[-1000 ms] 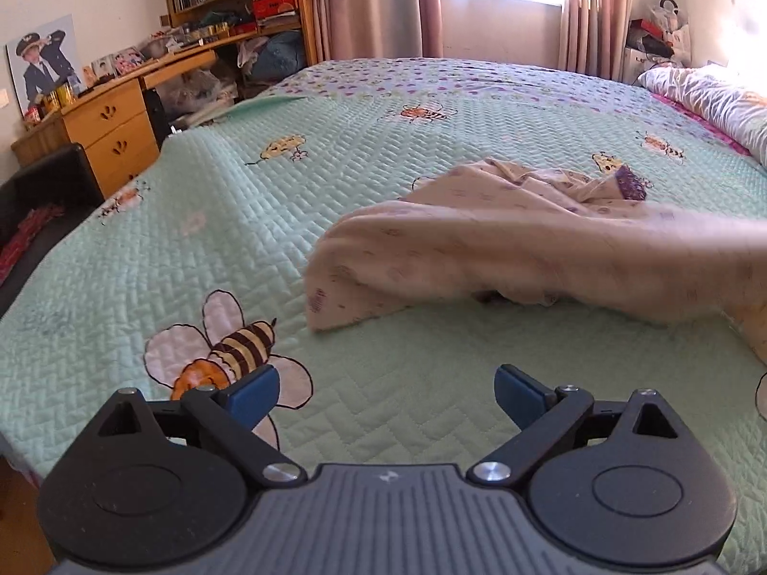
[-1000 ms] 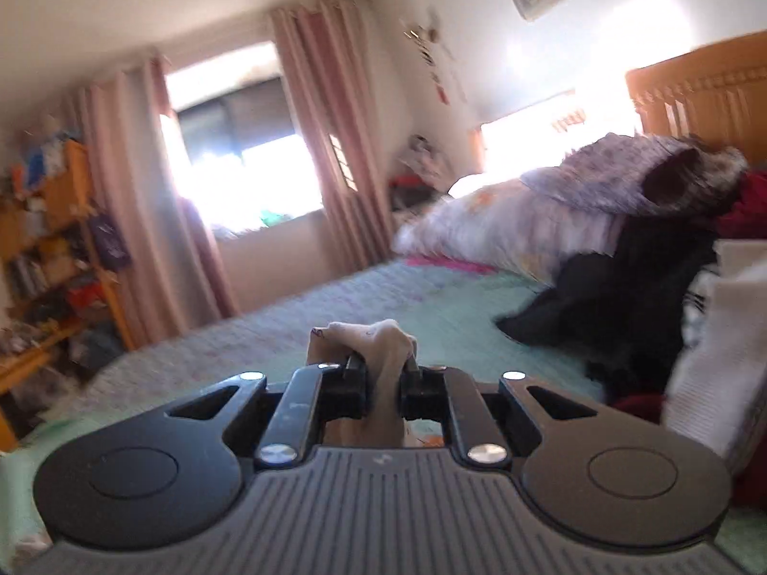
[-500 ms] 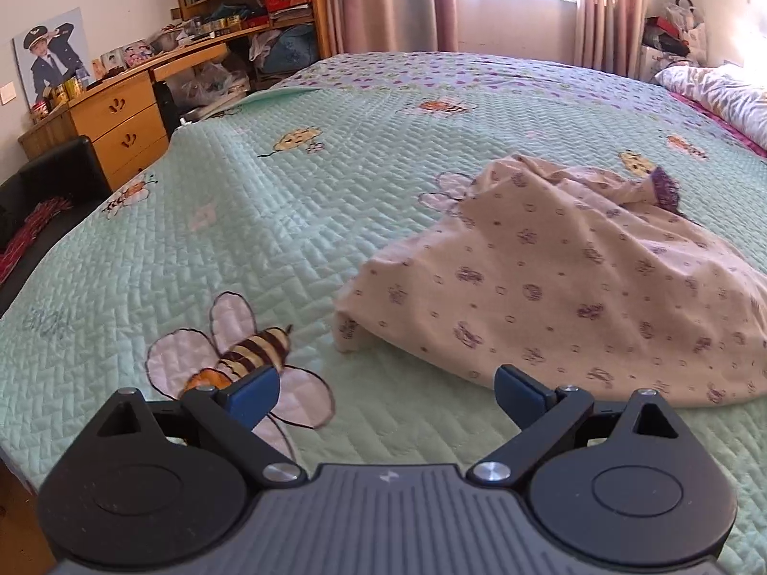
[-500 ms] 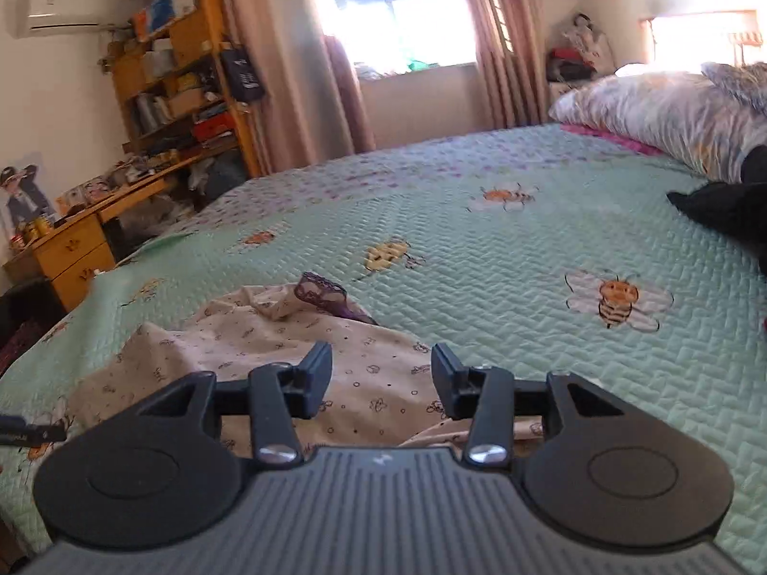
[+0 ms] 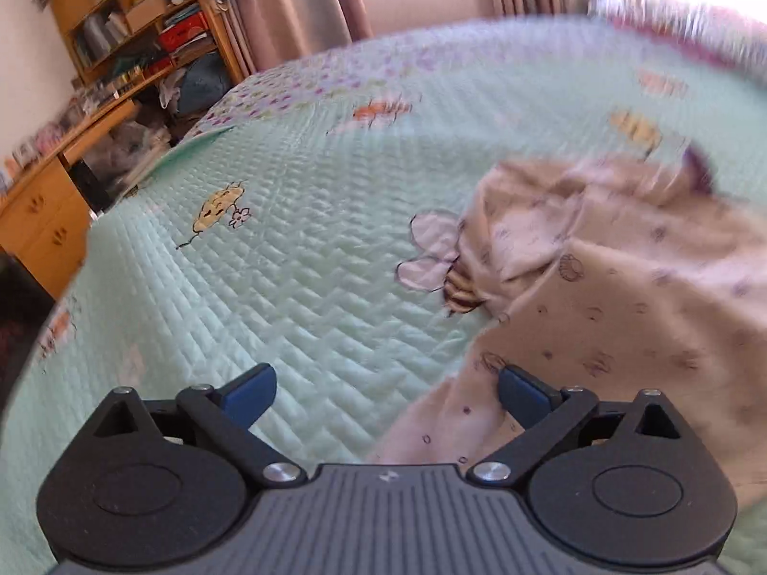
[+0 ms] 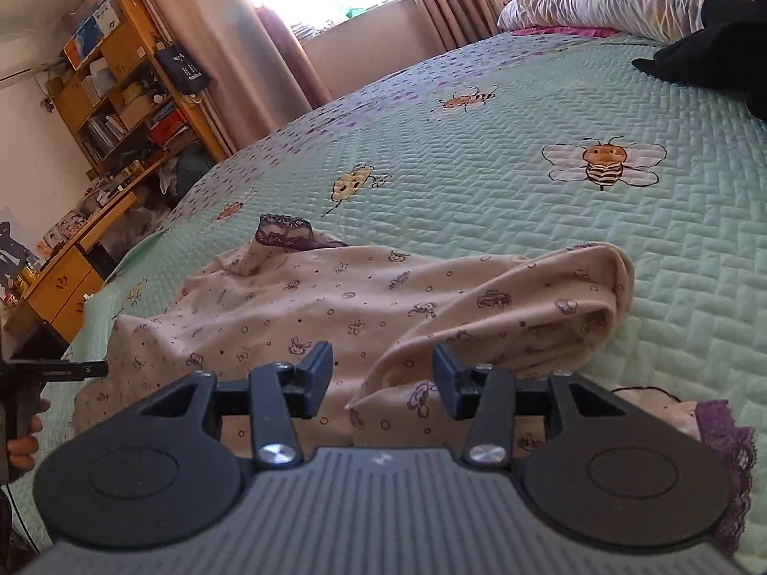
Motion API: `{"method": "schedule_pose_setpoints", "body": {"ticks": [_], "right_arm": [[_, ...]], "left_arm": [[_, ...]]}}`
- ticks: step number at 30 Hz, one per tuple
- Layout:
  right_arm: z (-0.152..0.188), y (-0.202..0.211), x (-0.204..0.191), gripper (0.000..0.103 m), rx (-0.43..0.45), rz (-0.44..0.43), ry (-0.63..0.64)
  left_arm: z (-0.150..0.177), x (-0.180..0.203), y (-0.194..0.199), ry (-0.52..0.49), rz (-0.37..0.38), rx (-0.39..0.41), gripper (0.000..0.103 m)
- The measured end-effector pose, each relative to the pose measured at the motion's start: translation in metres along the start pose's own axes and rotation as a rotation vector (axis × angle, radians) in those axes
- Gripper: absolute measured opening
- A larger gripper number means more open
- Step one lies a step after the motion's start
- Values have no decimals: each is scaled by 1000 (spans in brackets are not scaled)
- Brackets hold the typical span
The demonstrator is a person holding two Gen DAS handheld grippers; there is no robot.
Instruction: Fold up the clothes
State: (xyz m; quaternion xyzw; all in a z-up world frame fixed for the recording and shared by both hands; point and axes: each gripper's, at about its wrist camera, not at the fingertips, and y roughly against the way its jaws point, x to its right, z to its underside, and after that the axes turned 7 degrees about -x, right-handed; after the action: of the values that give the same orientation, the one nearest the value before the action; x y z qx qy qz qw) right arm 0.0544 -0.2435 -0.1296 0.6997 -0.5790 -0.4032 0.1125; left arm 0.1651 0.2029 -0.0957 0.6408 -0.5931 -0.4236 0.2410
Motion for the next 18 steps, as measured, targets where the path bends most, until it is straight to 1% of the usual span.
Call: {"method": "schedule_pose_setpoints", "body": {"ticks": [1, 2, 3, 4, 6, 8, 11, 12, 13, 14, 16, 18], "right_arm": [[1, 8, 0, 48, 13, 7, 8], [2, 15, 1, 48, 24, 13, 14], [3, 20, 2, 49, 34, 18, 18], [4, 23, 4, 49, 43, 22, 19], [4, 26, 8, 49, 56, 15, 7], [6, 28, 10, 49, 67, 1, 5], [11, 31, 11, 49, 76, -34, 16], [13, 31, 11, 49, 76, -51, 22], [15, 32, 11, 49, 75, -68, 23], [17, 32, 10, 50, 71, -78, 22], [20, 32, 9, 50, 58, -82, 19], [23, 33, 9, 50, 56, -89, 22]], "left_arm": [[-2, 4, -6, -27, 25, -14, 83], [-4, 7, -12, -54, 54, -27, 56], [-3, 11, -18, -66, 63, -60, 35], [-2, 15, -24, -77, 71, -95, 1], [10, 26, -18, -117, 62, -83, 0], [24, 34, 8, -126, 162, -31, 0], [52, 40, 68, -138, 278, 100, 1], [59, 41, 83, -142, 283, 134, 2], [60, 39, 93, -145, 286, 156, 8], [61, 37, 102, -147, 289, 176, 11], [56, 27, 107, -146, 324, 170, 11], [55, 20, 108, -137, 349, 159, 7]]}}
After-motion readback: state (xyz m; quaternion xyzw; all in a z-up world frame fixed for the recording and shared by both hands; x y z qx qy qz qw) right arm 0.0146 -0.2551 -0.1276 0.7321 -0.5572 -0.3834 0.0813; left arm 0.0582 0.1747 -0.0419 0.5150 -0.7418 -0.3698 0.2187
